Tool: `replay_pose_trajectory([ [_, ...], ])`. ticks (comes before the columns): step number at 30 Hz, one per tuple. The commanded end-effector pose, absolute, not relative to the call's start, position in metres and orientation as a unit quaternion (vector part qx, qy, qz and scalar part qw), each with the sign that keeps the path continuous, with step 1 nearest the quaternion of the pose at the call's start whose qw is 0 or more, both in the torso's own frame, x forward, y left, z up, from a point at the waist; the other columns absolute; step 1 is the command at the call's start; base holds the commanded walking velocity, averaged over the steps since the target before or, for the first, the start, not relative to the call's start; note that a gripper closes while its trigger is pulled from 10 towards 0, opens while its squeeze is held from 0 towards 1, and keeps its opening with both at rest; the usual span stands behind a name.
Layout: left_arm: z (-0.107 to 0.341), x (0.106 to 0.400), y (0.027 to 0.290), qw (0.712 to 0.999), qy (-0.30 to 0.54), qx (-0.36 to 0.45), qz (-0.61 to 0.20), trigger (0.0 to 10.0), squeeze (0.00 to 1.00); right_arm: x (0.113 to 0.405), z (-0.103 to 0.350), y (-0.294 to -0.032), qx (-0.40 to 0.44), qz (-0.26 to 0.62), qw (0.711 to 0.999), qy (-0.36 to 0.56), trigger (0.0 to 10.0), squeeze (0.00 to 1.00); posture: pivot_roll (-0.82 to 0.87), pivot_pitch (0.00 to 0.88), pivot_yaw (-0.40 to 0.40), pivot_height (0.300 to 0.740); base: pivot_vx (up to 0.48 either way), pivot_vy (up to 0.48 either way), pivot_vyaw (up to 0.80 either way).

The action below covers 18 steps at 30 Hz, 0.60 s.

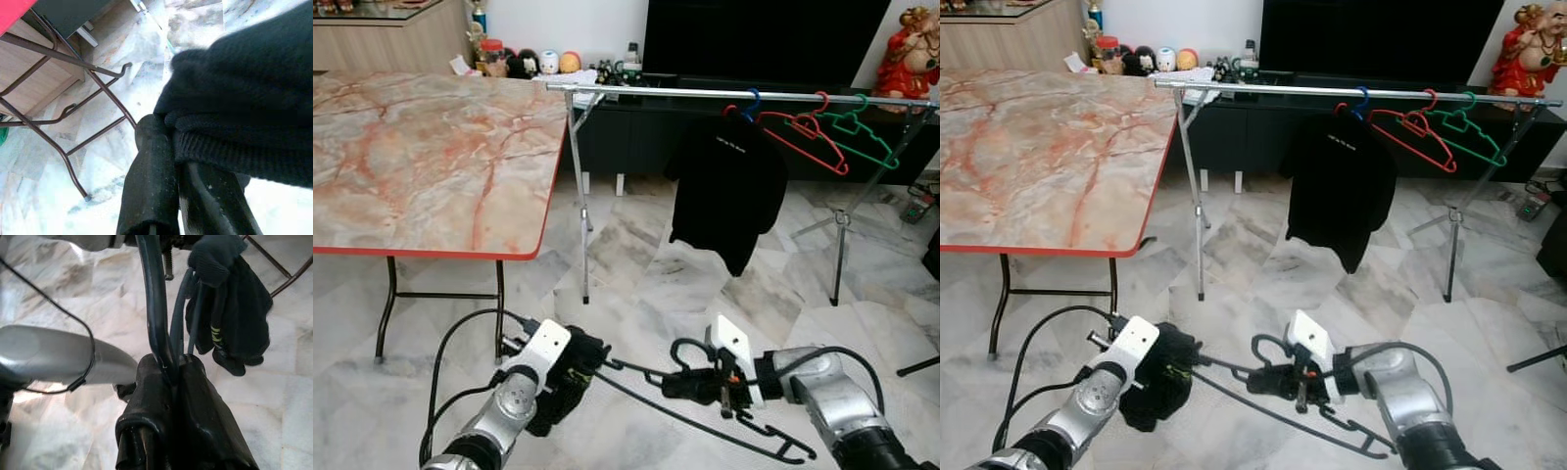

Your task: Hang hanger

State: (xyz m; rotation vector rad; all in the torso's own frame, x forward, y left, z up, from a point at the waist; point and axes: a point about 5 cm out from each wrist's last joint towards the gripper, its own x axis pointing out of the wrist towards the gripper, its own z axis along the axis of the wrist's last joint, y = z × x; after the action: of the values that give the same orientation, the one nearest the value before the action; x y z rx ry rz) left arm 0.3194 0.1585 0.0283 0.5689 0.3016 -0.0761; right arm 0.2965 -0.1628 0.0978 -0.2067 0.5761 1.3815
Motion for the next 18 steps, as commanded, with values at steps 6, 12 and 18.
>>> replay_pose_trajectory([
  [6, 0.028, 0.32, 0.176, 0.943, 0.164, 0.288, 0.012, 0.0, 0.0, 0.29, 0.11, -0.169, -0.063, 0.659, 0.704, 0.255, 0.0, 0.0, -0.01, 0.053, -0.055, 0.74, 0.0, 0.0, 0.0],
  [12, 0.028, 0.319, 0.178, 0.943, 0.165, 0.288, 0.02, 0.0, 0.0, 0.283, 0.111, -0.172, -0.053, 0.675, 0.687, 0.263, 0.0, 0.0, -0.01, 0.056, -0.055, 0.74, 0.0, 0.0, 0.0],
  [18, 0.035, 0.322, 0.186, 0.946, 0.144, 0.285, 0.054, 0.0, 0.0, 0.272, 0.09, -0.198, -0.197, 0.665, 0.639, 0.334, 0.0, 0.0, -0.01, 0.06, -0.056, 0.74, 0.0, 0.0, 0.0],
])
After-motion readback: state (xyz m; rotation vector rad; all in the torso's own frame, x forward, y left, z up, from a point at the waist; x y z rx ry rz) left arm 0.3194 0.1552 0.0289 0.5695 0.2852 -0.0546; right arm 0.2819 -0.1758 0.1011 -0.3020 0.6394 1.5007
